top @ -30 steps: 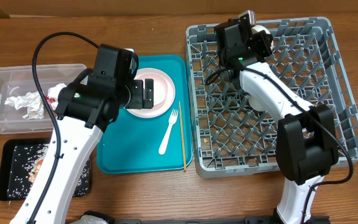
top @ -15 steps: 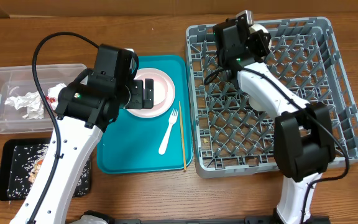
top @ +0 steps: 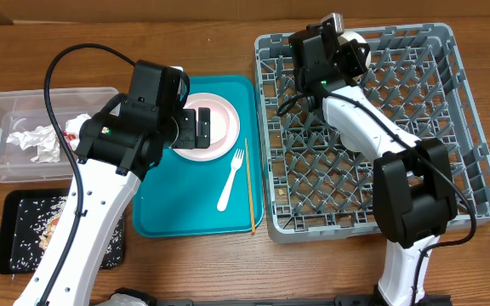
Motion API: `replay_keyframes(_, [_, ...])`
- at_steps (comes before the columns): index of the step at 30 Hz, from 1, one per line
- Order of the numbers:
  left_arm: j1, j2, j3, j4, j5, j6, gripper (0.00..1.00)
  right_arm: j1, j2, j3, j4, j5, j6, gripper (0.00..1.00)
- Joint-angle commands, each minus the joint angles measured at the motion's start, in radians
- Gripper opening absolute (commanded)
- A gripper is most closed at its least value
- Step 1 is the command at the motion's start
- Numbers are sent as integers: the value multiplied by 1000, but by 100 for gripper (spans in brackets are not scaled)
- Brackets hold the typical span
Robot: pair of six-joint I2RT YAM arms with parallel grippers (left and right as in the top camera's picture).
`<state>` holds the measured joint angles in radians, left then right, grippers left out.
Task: Sort waste into correct bins and load items into the dishwasher
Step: 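Lower the white bowl upside down into the rack's back-left area with right gripper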
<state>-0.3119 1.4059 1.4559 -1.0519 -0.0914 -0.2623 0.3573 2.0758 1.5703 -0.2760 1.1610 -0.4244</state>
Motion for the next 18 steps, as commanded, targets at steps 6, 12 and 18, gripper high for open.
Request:
replay_keyframes(6, [6, -21, 25, 1, -13, 0, 100, 32, 15, 0, -6, 32, -3, 4])
replay_keyframes(12, [6, -21, 25, 1, -13, 0, 100, 65, 15, 0, -18, 35, -3, 4])
replay_keyframes(18, [6, -21, 25, 1, -13, 0, 100, 99, 15, 0, -30, 35, 2, 13])
